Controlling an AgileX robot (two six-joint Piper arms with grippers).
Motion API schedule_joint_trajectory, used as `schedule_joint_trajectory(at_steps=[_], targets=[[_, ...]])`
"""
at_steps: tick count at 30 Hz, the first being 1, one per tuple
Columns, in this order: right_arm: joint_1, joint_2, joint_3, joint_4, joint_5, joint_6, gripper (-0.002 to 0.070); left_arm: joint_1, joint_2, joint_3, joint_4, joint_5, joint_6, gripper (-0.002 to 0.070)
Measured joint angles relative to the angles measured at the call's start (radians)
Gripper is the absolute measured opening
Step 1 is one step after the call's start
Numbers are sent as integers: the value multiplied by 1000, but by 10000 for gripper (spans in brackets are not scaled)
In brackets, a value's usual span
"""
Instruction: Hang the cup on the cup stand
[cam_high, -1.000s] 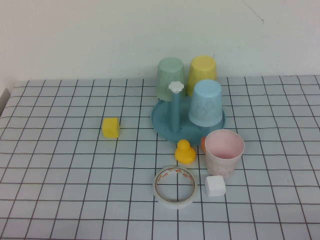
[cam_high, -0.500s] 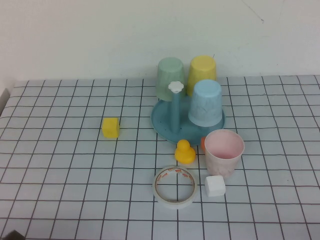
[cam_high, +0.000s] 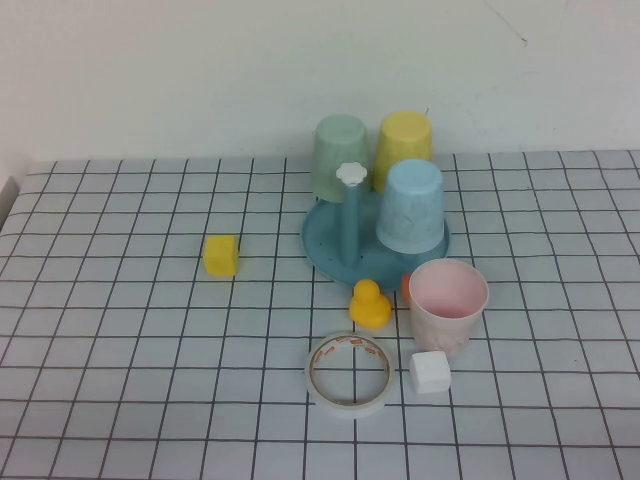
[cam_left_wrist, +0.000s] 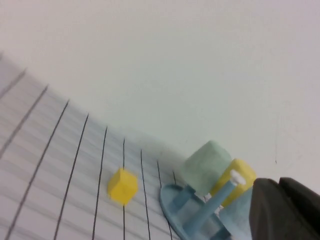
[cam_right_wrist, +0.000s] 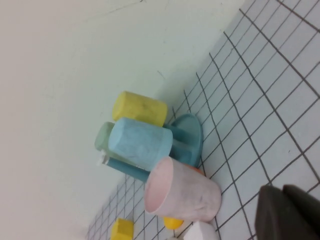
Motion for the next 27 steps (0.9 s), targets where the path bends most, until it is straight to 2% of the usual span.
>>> schedule_joint_trajectory(at_steps=[1,5,12,17,22,24,27], targets=[[0,0,0,0,-1,-27,-1,-2,66,-93,18,27,98,-2],[0,0,0,2,15,-137,-1,-2,278,-330,69,188,290,-2],[0,0,0,2,20,-191,-1,-2,735,-777,176,628,512,-1],[0,0,0,2,22,-199,-1,-2,1026,-1074,309,869,533,-2],[0,0,0,2,24,-214,-1,-13,1219,-1260,485,978,450,-1],[0,0,0,2,24,-214,-1,-41,1284,-1317,552,998,417,-2],[0,0,0,2,30,-215,-1,-135,1359,-1383,662,1026,371,-1]])
